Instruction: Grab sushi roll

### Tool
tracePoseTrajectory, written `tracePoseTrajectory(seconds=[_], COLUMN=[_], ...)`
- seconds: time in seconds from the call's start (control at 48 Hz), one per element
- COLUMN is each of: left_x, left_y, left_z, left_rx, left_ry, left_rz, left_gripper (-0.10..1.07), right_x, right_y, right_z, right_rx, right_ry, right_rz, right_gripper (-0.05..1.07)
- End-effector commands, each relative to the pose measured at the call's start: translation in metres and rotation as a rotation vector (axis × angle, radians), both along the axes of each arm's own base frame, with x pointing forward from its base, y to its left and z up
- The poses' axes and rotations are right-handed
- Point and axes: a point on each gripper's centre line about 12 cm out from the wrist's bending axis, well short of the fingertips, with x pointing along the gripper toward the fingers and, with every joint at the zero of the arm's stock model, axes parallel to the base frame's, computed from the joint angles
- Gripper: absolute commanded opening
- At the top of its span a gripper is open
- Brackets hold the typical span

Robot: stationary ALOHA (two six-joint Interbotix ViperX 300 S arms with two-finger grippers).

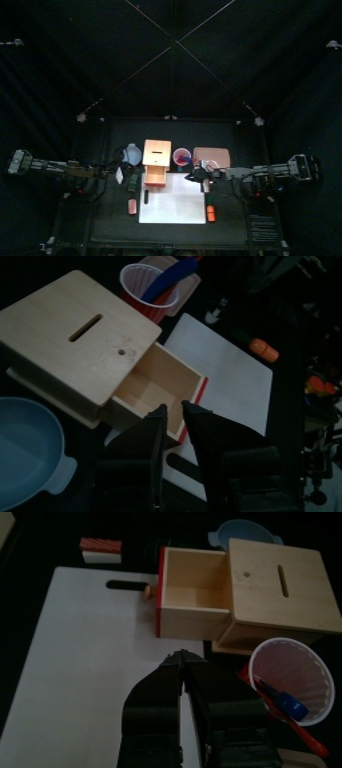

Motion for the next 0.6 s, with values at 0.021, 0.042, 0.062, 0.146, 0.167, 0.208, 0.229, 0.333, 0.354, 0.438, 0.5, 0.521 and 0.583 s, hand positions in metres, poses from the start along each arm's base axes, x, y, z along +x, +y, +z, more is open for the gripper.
tracePoseTrajectory(seconds=[0.021, 0.042, 0.062, 0.146, 0.167, 0.208, 0.229, 0.333, 0.354, 0.438, 0.5, 0.521, 0.583], left_x=[0.003, 0.004, 0.004, 0.004, 0.005, 0.005, 0.005, 0.005, 0.005, 0.006, 0.006, 0.004, 0.003], left_y=[-0.001, 0.0, 0.0, 0.0, 0.001, 0.003, 0.004, 0.008, 0.009, 0.011, 0.014, 0.019, 0.023], left_z=[0.006, 0.006, 0.007, 0.008, 0.008, 0.009, 0.009, 0.01, 0.01, 0.011, 0.011, 0.009, 0.009], left_rx=[0.032, 0.039, 0.042, 0.061, 0.066, 0.07, 0.071, 0.071, 0.072, 0.073, 0.079, 0.088, 0.069], left_ry=[-0.03, -0.032, -0.034, -0.04, -0.042, -0.046, -0.049, -0.063, -0.063, -0.076, -0.08, -0.075, -0.055], left_rz=[-0.033, -0.037, -0.041, -0.051, -0.052, -0.048, -0.047, -0.038, -0.036, -0.033, -0.027, -0.011, 0.031], left_gripper=[0.63, 0.63, 0.63, 0.63, 0.63, 0.63, 0.63, 0.63, 0.63, 0.63, 0.63, 0.63, 0.63], right_x=[-0.007, -0.008, -0.009, -0.01, -0.011, -0.011, -0.011, -0.012, -0.012, -0.012, -0.012, -0.012, -0.012], right_y=[0.001, 0.002, 0.002, 0.002, 0.002, 0.001, 0.001, 0.0, 0.0, -0.001, -0.001, -0.006, -0.006], right_z=[0.009, 0.009, 0.008, 0.006, 0.005, 0.004, 0.003, 0.001, 0.001, 0.0, 0.0, -0.001, -0.001], right_rx=[0.022, 0.025, 0.028, 0.041, 0.043, 0.048, 0.046, 0.048, 0.048, 0.047, 0.047, 0.047, 0.043], right_ry=[-0.071, -0.075, -0.077, -0.08, -0.079, -0.074, -0.071, -0.067, -0.067, -0.065, -0.064, -0.061, -0.063], right_rz=[-0.002, -0.003, -0.003, -0.008, -0.009, -0.013, -0.013, -0.018, -0.018, -0.021, -0.023, -0.04, -0.037], right_gripper=[0.03, 0.03, 0.03, 0.03, 0.03, 0.03, 0.03, 0.03, 0.03, 0.03, 0.03, 0.03, 0.03])
